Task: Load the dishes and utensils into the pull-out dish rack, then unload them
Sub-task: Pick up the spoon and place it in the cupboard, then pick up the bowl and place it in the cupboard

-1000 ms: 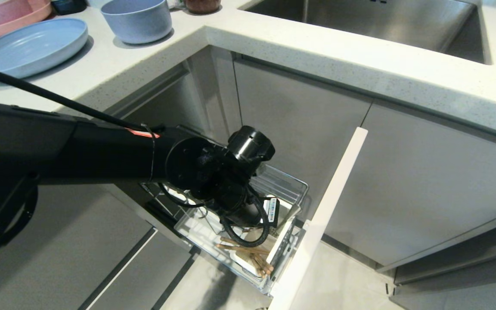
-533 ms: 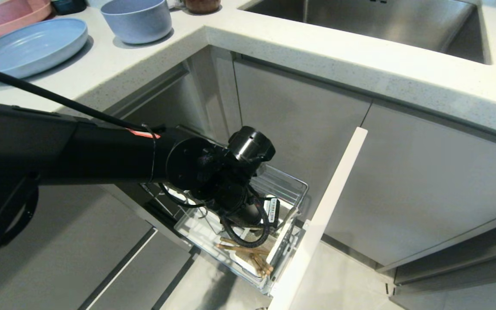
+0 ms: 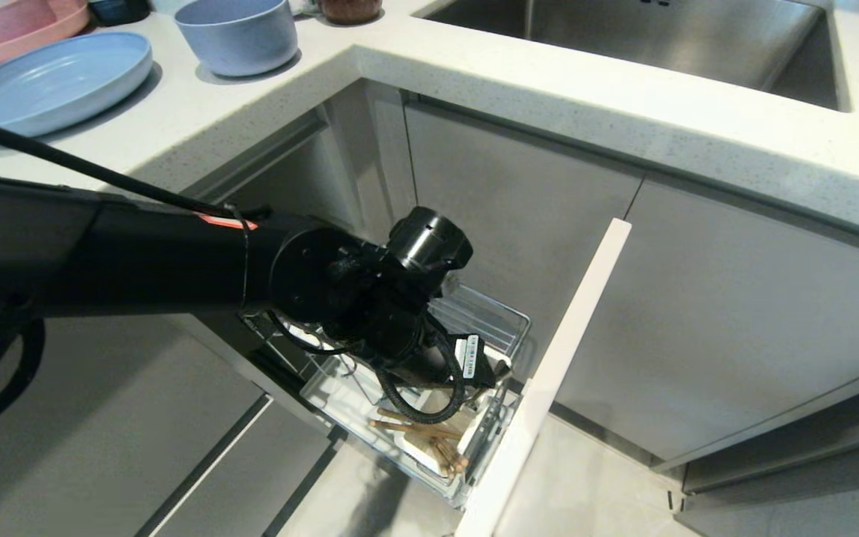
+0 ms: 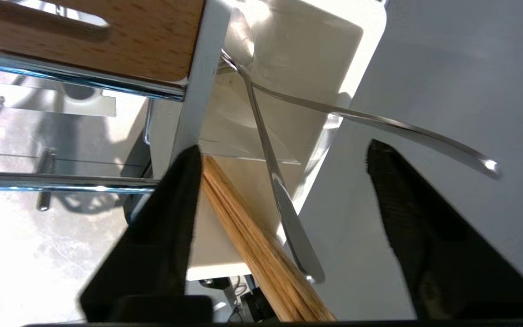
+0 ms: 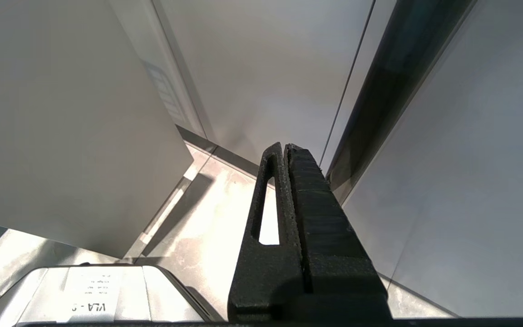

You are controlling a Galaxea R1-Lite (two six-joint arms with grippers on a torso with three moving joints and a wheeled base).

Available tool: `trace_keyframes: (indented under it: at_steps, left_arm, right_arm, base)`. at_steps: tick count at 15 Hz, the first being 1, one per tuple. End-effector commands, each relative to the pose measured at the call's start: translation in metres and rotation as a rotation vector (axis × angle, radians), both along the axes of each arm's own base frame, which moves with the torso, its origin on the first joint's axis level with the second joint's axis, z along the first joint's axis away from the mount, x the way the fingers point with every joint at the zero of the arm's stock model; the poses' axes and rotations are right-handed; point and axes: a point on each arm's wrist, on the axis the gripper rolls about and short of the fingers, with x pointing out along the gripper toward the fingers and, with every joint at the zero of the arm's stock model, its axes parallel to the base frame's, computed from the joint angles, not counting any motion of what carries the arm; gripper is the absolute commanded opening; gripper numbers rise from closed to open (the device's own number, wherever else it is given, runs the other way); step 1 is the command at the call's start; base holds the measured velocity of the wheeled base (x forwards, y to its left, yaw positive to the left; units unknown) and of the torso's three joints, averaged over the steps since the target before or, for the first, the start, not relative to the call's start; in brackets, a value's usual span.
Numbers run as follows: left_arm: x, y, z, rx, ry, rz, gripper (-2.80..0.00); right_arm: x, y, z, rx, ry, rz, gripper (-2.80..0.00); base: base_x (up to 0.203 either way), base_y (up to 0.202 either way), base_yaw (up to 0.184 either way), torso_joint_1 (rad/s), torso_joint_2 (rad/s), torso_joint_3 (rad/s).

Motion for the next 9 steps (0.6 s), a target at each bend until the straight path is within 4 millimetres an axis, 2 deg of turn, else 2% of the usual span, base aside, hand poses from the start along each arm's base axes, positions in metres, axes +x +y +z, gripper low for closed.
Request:
trace_keyframes:
  at_steps: [1,4,7,8,9]
  left_arm:
    - [-0.004,0.008,0.015,-0.026,-0.028,0.012,0.0]
    - [-0.011,0.022,0.039,-0.071,-0.077,0.027,0.0]
    - [-0.027,0.038,0.067,-0.125,-0.139,0.03,0.0]
    - [-0.033,0.044,0.074,-0.137,-0.157,0.033,-2.8]
    - [-0.038,0.052,0.083,-0.151,-0.182,0.046,-2.8]
  right_arm:
    - [0.0,0.0,0.0,0.0,-0.003,0.0,-2.8]
    - [0.0,0.0,0.0,0.0,-0.002,0.0,-2.8]
    - [0.0,0.0,0.0,0.0,-0.002,0.0,-2.8]
    - [0.0,0.0,0.0,0.0,-0.002,0.0,-2.8]
    - [0.0,0.0,0.0,0.0,-0.003,0.0,-2.8]
  base:
    - [0.0,0.0,0.0,0.0,0.0,0.0]
    - [0.0,0.0,0.0,0.0,0.0,0.0]
    - [0.0,0.0,0.0,0.0,0.0,0.0]
    - [0.0,0.0,0.0,0.0,0.0,0.0]
    - [0.0,0.0,0.0,0.0,0.0,0.0]
